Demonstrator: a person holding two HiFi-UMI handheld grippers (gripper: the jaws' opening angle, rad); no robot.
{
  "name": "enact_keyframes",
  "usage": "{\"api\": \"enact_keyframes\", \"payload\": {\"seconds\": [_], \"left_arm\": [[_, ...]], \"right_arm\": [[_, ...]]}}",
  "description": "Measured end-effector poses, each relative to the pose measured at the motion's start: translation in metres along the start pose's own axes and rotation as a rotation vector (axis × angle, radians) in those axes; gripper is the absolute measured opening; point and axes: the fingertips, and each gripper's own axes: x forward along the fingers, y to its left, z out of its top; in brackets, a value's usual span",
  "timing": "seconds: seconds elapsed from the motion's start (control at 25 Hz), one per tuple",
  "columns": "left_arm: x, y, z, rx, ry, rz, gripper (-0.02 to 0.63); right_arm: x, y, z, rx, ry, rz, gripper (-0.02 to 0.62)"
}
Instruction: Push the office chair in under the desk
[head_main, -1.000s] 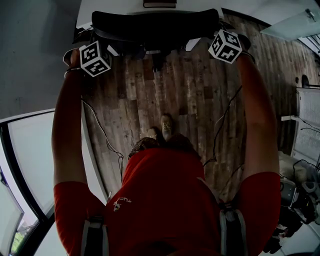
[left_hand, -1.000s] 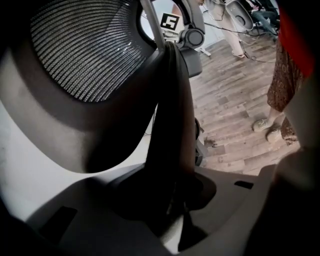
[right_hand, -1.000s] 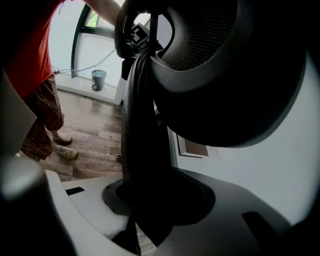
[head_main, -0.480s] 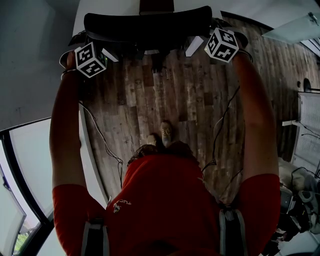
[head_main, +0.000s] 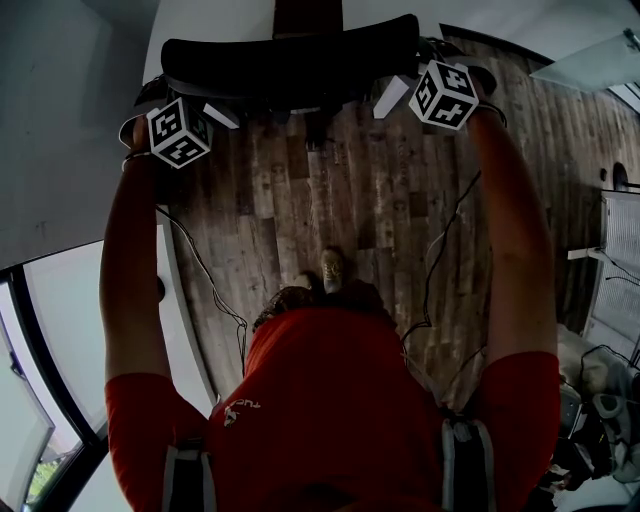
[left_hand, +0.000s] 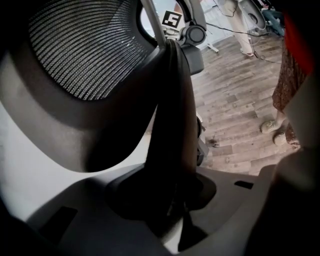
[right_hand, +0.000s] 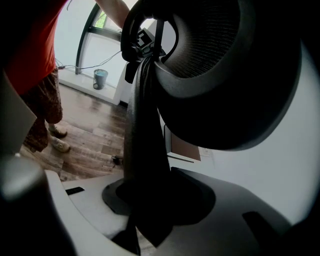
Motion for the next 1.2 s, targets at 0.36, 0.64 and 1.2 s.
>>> {"api": "enact_keyframes", "payload": {"seconds": [0.36, 0.64, 1.2], "left_arm": [[-0.002, -0.003, 0.003, -0.036, -0.004, 0.014, 0.164], [-0.016, -0.002, 0.005, -0.080, -0.013, 0.077, 0.261], [-0.102, -0.011, 0.030, -0.362, -0.200, 0.232, 0.268]], "right_arm": [[0.001, 0.001, -0.005, 0.027, 0.024, 0.005, 0.184], [-0.013, -0.001, -0.009, 0.037, 0.061, -0.020, 0.267], [-0.092, 0.015, 0.017, 0.258, -0.050, -0.137, 0.268]]}}
